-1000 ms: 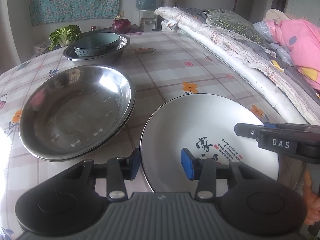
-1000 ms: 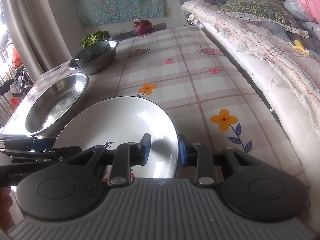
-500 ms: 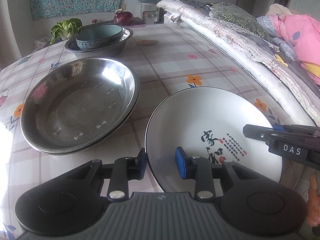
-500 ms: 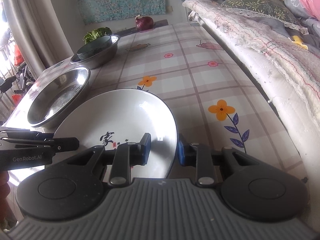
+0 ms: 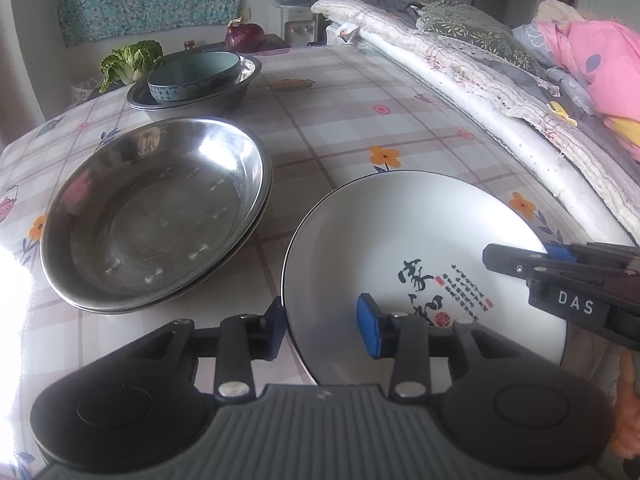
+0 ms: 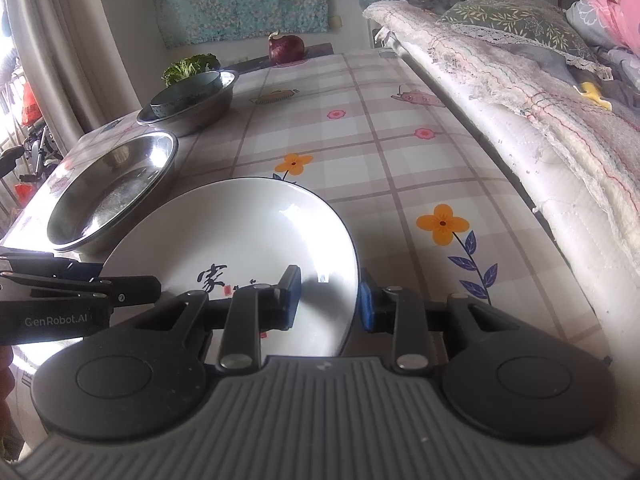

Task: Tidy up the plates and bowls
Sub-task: 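Carry the white plate with both grippers toward the stacked steel basins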

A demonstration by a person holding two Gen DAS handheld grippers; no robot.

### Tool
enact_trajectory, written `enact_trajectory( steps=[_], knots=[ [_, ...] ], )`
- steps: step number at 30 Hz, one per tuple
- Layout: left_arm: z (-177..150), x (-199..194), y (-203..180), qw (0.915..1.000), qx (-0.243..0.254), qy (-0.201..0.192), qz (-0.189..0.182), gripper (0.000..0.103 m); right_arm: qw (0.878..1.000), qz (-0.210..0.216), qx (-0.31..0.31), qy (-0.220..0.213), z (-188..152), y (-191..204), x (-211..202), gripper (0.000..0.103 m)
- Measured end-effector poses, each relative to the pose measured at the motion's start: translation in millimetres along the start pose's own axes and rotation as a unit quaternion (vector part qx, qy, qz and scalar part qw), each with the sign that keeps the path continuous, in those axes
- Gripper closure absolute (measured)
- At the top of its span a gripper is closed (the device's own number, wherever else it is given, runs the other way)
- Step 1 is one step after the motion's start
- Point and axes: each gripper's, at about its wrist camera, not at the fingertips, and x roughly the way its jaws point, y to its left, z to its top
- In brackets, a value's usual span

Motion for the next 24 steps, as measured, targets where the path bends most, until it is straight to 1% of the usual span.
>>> enact_trajectory(
  steps=[4,15,24],
  knots=[
    [0,-2,1,1.0000,-0.001,0.000,-0.001,0.065,1.000,-0.010,-0.012,-0.005,2,4,-3,0.074],
    [1,-9,2,0.9998,-0.011,-0.008,-0.013,0.065,1.000,-0.008,-0.008,-0.015,6,2,-12,0.074],
    [5,-14,6,0.9996,-0.019,-0.015,-0.016,0.065,1.000,-0.006,-0.006,-0.020,11,5,-16,0.074]
  ],
)
